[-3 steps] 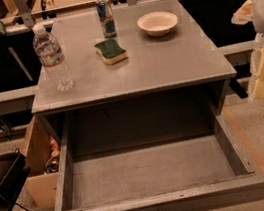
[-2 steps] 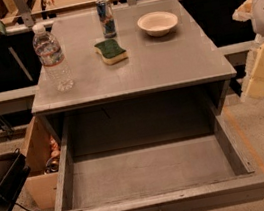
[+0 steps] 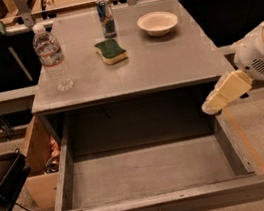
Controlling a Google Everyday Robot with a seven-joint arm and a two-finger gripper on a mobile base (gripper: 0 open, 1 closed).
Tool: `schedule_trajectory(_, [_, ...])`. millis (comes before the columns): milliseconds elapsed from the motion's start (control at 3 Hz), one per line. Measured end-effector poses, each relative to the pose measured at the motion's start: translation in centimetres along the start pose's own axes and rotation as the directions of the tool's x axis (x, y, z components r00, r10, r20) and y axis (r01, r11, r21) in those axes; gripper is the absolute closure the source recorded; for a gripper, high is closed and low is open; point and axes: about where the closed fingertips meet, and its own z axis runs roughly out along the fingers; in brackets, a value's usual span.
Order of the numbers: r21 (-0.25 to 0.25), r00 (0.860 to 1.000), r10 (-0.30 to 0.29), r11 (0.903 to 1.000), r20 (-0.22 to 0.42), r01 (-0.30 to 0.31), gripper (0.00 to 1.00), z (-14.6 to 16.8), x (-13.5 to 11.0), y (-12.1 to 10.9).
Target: Place sponge into top drawer
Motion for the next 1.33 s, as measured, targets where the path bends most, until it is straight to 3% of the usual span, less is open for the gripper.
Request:
schedule_trajectory(333, [0.078,0.988,0.107,0.9902,0.107,-0.116,0.00,1.8,-1.2,-1.9])
schedule_trajectory(667, [0.174,0.964,0.129,0.9696,0.234,-0.172,0.00,2.3,-4.0,-5.5])
schedule_trajectory(1000, [0.233,0.948,0.110,0.9548,0.300,-0.184,0.00,1.4,-5.5,-7.1])
schedule_trajectory(1333, [0.233,0.948,0.109,0.9549,0.300,-0.184,0.00,1.3,-5.5,-7.1])
